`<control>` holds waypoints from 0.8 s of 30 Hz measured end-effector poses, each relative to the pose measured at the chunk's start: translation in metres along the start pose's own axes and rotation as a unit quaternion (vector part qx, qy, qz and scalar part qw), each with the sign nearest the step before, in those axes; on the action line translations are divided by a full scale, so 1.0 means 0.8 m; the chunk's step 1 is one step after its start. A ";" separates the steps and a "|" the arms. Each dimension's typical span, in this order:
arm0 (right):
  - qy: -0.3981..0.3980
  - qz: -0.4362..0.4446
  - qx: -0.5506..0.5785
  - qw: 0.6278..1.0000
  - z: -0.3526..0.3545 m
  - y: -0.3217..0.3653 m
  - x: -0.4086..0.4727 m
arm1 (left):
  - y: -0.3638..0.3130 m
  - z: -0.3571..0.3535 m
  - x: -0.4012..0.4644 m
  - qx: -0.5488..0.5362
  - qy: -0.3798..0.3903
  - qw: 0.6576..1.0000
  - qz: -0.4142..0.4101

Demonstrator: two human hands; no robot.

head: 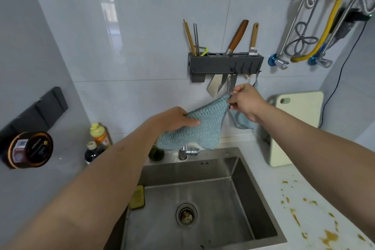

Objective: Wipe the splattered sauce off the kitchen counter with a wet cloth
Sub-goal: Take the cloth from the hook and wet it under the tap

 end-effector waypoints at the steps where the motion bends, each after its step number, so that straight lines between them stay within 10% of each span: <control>1: 0.003 -0.009 0.019 1.000 -0.003 -0.001 0.002 | -0.003 -0.001 -0.002 -0.041 0.006 0.999 -0.011; 7: 0.172 -0.059 -0.105 0.978 -0.056 -0.022 -0.037 | -0.028 0.001 -0.005 -0.318 -0.052 0.945 -0.065; 14: 0.321 -0.198 0.148 0.914 -0.129 -0.027 -0.057 | -0.052 0.012 -0.017 -0.434 -0.074 0.895 -0.073; 19: 0.202 -0.096 0.230 0.947 -0.121 0.012 -0.040 | -0.041 0.040 -0.025 -0.385 -0.136 0.912 -0.031; 24: -0.023 0.016 -0.149 0.989 -0.080 0.028 -0.008 | -0.008 0.060 -0.046 -0.308 -0.086 0.937 0.141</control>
Point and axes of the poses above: each hand's wrist, its own x-axis towards the middle knuckle, its own z-axis out of the back of the hand, y = z × x, the point moved 2 cm from there along x, towards the middle knuckle, and after that the axes turned 14 degrees about -x, right-handed, at the moved point
